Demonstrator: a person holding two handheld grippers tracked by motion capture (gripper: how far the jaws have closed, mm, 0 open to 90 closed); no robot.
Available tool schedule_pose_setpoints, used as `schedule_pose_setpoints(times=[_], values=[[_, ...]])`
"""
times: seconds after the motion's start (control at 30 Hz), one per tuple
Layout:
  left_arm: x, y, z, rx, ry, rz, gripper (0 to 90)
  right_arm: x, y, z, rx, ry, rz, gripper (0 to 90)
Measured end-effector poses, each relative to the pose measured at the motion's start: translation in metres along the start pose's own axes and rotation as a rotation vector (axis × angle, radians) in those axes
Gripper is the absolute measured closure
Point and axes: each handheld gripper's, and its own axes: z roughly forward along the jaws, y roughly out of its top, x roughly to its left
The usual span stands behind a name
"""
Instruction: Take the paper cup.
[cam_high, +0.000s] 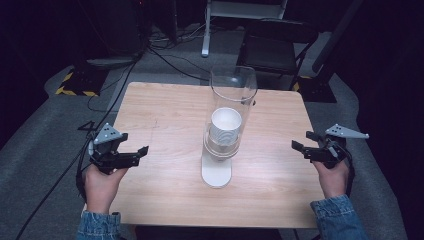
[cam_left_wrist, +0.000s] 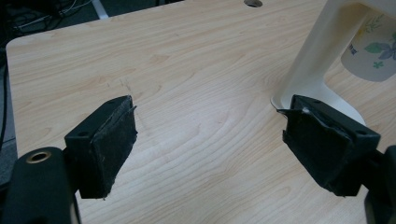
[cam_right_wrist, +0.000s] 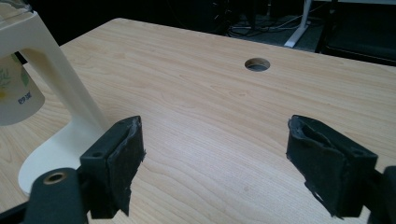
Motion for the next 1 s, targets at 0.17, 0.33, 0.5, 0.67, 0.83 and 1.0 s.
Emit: schedule_pose_setpoints(times=[0.17, 0.33, 0.5, 0.67, 0.83, 1.0], values=[[0.000, 0.000, -0.002, -0.006, -0.001, -0.004, 17.2, 0.002, 0.000, 0.001, 0.001, 0.001, -0.011, 19.4], [0.000, 0.000, -0.003, -0.003, -0.004, -0.007, 17.4, 0.002, 0.001, 0.001, -0.004, 0.003, -0.009, 19.1], [0.000, 0.000, -0.005, -0.009, -0.009, -0.011, 17.5, 0.010, 0.003, 0.006, -0.003, 0.022, -0.021, 18.9], [0.001, -0.001, -0.006, -0.012, -0.022, -0.018, 17.5, 0.029, 0.008, 0.015, 0.000, 0.081, -0.053, 18.4], [0.001, -0.002, -0.006, -0.017, -0.030, -0.027, 17.7, 0.050, 0.011, 0.023, 0.011, 0.131, -0.106, 18.0], [0.002, -0.002, -0.007, -0.024, -0.040, -0.032, 17.7, 0.076, 0.016, 0.033, 0.016, 0.192, -0.161, 17.2]])
